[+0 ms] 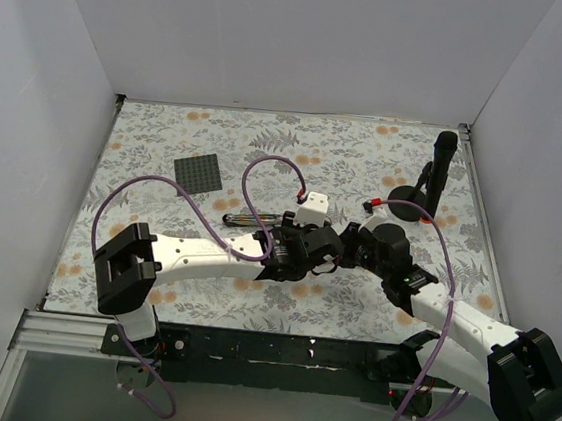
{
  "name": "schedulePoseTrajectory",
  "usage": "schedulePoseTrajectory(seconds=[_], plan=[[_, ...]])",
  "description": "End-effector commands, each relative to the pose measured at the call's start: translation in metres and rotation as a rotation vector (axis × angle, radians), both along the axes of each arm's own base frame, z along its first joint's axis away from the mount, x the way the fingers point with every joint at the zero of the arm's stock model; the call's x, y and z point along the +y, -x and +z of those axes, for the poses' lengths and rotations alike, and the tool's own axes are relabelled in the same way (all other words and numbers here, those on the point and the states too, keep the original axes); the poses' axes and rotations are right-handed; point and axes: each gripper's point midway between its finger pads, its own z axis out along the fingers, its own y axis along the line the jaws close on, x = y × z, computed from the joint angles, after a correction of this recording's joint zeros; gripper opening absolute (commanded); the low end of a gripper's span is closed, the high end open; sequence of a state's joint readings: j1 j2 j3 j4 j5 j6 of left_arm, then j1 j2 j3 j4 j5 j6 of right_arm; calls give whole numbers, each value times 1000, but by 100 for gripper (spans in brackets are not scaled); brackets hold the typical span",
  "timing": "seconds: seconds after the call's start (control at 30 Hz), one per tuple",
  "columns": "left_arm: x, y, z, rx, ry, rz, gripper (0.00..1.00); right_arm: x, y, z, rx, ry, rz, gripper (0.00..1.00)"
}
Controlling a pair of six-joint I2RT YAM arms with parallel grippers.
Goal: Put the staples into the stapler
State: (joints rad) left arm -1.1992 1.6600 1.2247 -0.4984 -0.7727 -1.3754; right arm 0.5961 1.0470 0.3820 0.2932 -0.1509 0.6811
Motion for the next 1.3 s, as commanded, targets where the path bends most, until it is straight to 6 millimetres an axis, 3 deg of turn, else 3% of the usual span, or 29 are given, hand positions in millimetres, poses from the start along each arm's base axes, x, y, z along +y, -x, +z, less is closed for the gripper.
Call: schedulePoseTrajectory(seconds=[0.0,0.1,0.4,0.6,0.8,0.97,1.07,1.27], plan=[[12,-2,29,-44,20,26,48,-8,0,-8,17,49,-22,1],[22,-3,25,-46,-23,54,48,-7,-1,-7,14,48,-20,1],[45,-12,46,-98,16,105,48,-8,0,-6,9,49,-20,1],[54,-17,45,-85,17,114,47,-7,0,-6,11,48,-16,1],[35,-12,33,-18,49,53,53,-7,-1,-7,14,50,-19,1],[8,-1,38,8,120,-9,59,-7,-1,-7,15,49,-20,1],[2,-1,40,-4,102,-21,59,-7,-1,-8,17,50,-20,1],[6,2,20,-5,3,-2,59,-7,0,-8,17,49,-20,1]])
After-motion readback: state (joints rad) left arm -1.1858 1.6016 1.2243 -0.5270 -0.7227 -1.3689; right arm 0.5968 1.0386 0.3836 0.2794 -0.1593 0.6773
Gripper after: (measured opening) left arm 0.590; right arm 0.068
